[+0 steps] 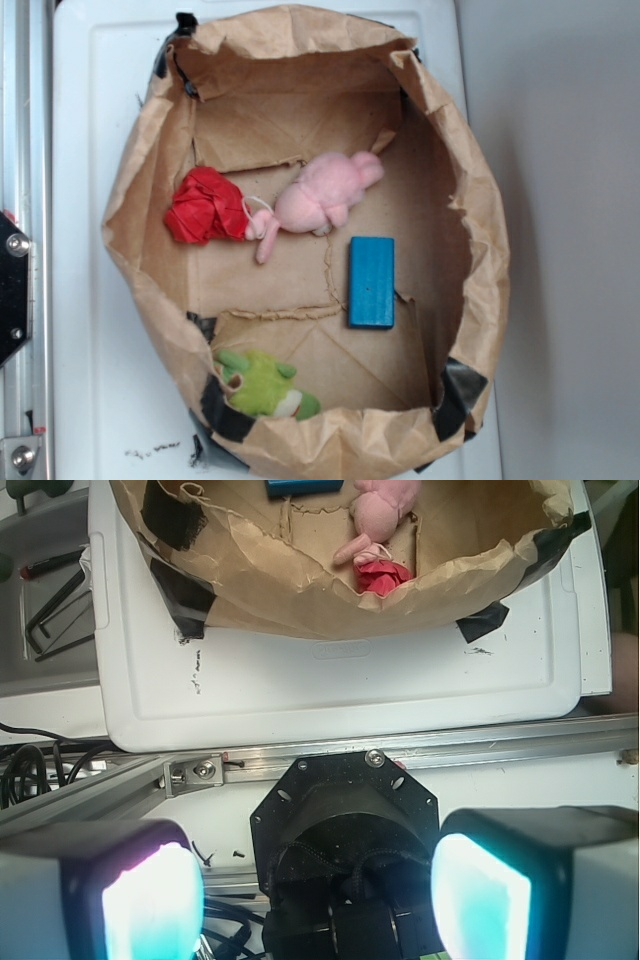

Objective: Grab the blue block.

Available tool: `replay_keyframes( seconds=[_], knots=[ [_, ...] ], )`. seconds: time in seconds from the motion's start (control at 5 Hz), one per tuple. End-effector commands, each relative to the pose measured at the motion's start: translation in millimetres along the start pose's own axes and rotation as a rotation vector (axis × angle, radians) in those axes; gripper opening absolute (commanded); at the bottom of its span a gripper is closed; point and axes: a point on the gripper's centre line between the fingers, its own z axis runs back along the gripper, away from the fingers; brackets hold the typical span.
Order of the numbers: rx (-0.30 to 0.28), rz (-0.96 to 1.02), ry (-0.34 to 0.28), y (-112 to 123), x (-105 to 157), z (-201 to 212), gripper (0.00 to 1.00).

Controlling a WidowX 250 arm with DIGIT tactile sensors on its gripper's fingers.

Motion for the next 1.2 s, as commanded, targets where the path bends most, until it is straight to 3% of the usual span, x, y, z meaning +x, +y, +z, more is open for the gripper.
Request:
replay_keyframes(
  seconds=[0.0, 0.2, 0.4, 0.6, 0.8, 1.0],
  knots=[
    [0.000, 0.000, 0.000, 0, 0, 0, 1.00],
    [0.030, 0.185, 0.027, -20, 48, -16, 1.00],
    [0.035, 0.349, 0.002, -29, 97, -31, 1.00],
    [-0.029, 0.596, -0.086, -24, 124, -45, 1.00],
    [-0.122, 0.850, -0.155, -7, 133, -64, 1.00],
    [-0.076, 1.000, -0.191, 7, 134, -90, 1.00]
  ],
)
